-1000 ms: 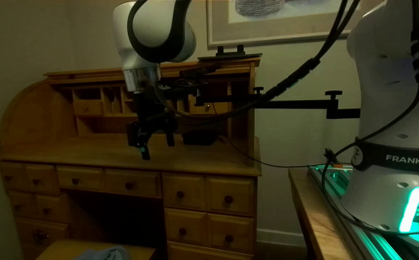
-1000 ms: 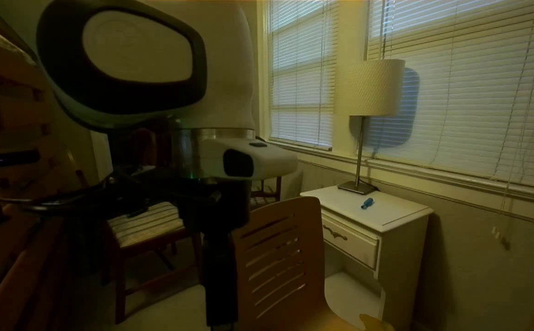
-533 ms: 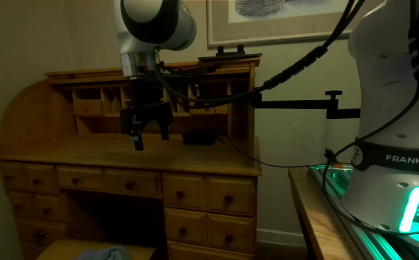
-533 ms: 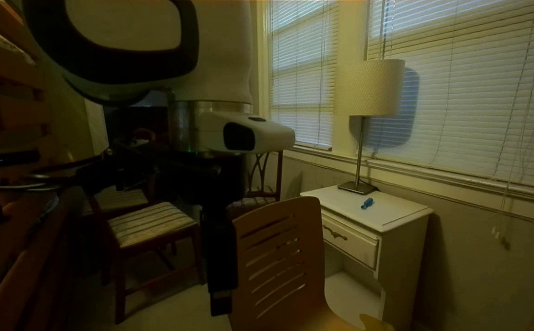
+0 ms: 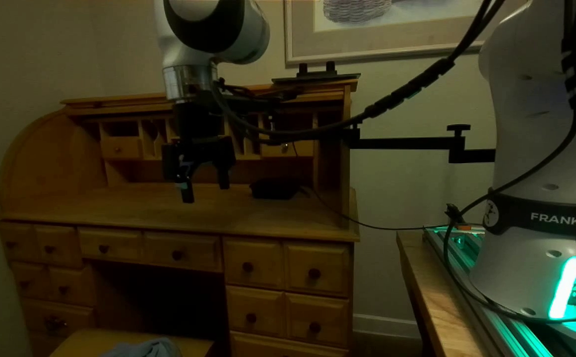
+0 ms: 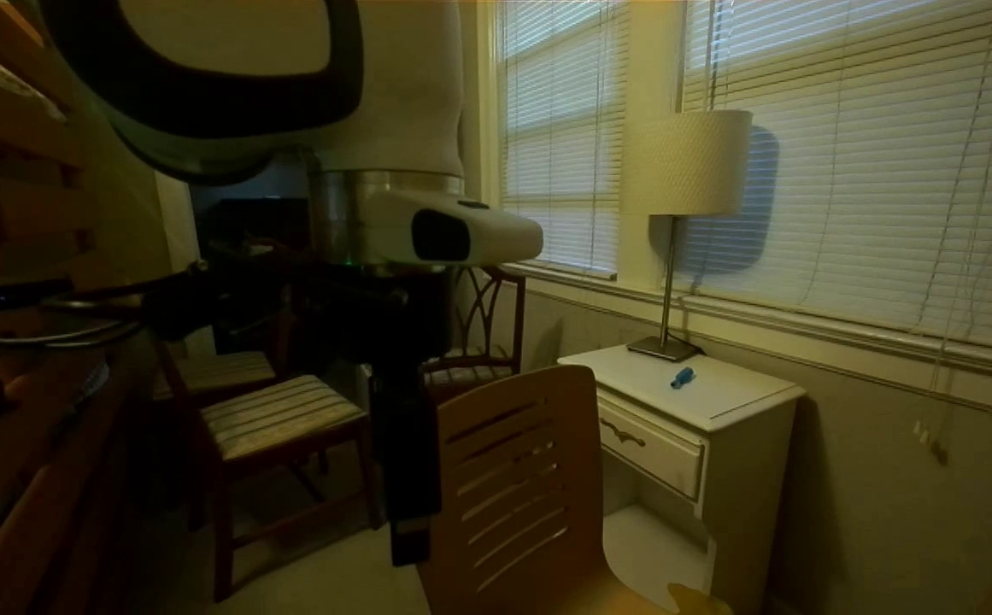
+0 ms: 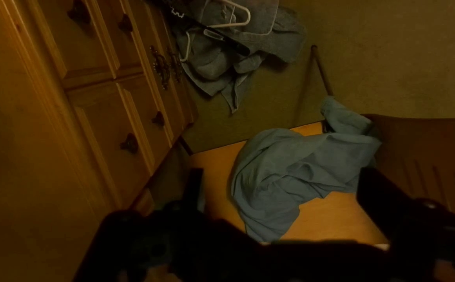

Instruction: Put the object on the dresser inside the open drawer

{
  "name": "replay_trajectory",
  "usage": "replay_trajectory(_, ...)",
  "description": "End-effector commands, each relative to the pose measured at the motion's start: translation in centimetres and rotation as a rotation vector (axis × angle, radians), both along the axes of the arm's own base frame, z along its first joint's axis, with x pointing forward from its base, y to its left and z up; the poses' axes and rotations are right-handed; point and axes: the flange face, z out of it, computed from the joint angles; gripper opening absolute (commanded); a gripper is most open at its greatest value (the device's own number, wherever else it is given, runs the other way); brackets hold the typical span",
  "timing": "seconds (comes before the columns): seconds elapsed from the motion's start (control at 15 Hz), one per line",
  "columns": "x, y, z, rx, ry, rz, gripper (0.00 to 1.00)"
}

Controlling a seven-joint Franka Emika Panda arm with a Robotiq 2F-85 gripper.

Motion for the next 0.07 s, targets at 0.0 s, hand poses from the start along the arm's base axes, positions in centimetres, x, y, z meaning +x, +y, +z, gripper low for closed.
replay_trajectory(0.0,0.02,-0.02,0.05,0.0,0.001,0.0,1.0)
